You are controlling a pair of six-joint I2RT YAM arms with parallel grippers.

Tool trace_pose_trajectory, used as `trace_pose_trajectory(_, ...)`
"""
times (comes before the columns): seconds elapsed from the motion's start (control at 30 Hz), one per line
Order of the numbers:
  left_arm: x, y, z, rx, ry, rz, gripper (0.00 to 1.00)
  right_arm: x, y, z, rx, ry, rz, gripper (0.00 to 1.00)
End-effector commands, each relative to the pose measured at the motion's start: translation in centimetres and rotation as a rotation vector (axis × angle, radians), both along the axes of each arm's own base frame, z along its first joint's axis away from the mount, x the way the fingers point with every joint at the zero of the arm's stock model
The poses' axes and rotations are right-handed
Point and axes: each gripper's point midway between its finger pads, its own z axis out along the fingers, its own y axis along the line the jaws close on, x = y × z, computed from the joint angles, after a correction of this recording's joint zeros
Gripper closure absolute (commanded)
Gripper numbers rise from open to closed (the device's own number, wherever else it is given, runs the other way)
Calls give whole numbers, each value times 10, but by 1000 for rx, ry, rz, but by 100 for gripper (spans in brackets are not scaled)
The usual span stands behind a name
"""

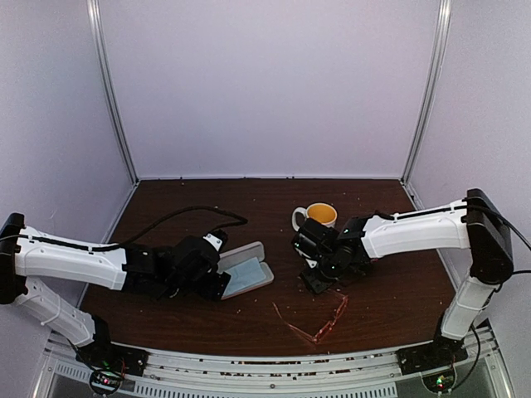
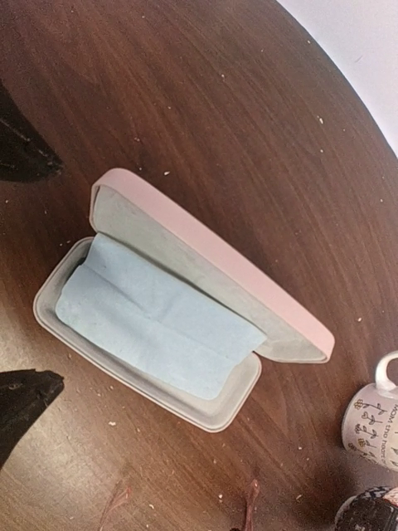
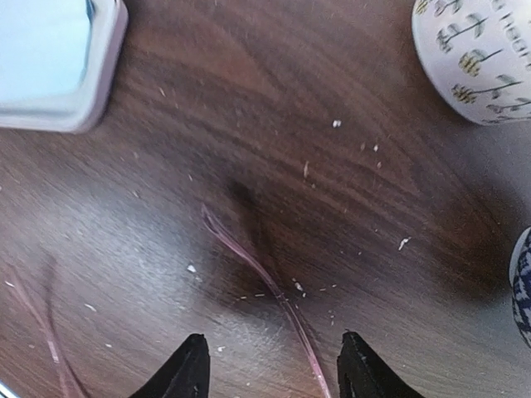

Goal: Organize the sunglasses
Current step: Pick up the right temple of the sunglasses from the center of the board.

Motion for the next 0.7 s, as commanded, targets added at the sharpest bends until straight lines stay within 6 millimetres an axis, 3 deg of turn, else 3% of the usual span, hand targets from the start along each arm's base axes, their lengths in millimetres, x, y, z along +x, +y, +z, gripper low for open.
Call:
trace_pose_trajectory(0.0,0,-8,7,-38,-6,-4,20,2,-14,-7,-74,39,39,49)
trace_pose_trajectory(0.67,2,-6,1,-28,-8,9,20,-21,-48,-30,-144,147,51,65)
